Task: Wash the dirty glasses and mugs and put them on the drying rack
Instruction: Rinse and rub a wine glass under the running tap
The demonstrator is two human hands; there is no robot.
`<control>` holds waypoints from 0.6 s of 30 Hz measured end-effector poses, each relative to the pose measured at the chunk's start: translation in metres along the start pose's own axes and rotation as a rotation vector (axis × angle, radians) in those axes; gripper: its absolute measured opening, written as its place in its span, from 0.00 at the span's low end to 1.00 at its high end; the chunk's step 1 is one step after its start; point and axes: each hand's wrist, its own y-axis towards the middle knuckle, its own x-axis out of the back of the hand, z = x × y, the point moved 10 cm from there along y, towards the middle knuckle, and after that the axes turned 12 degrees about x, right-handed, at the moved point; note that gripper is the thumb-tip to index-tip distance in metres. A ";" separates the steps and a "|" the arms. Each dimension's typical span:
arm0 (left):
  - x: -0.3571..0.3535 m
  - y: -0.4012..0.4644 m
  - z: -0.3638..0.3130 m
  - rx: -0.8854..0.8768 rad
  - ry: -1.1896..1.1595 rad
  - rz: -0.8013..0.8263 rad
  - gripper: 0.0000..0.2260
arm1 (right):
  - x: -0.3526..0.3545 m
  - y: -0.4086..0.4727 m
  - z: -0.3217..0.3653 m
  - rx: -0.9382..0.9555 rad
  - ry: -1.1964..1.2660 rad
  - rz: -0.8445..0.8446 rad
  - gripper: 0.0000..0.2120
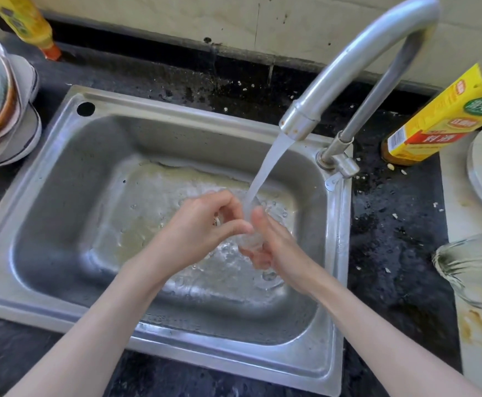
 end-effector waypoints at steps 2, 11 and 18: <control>0.007 0.002 -0.007 -0.122 0.070 -0.026 0.10 | -0.007 -0.001 -0.002 -0.083 0.158 -0.014 0.32; -0.011 0.003 0.028 0.091 -0.372 0.179 0.13 | -0.019 0.004 -0.008 -0.228 0.345 0.170 0.39; -0.020 0.002 0.036 0.222 -0.504 0.019 0.13 | -0.007 0.001 -0.002 -0.114 0.011 0.055 0.34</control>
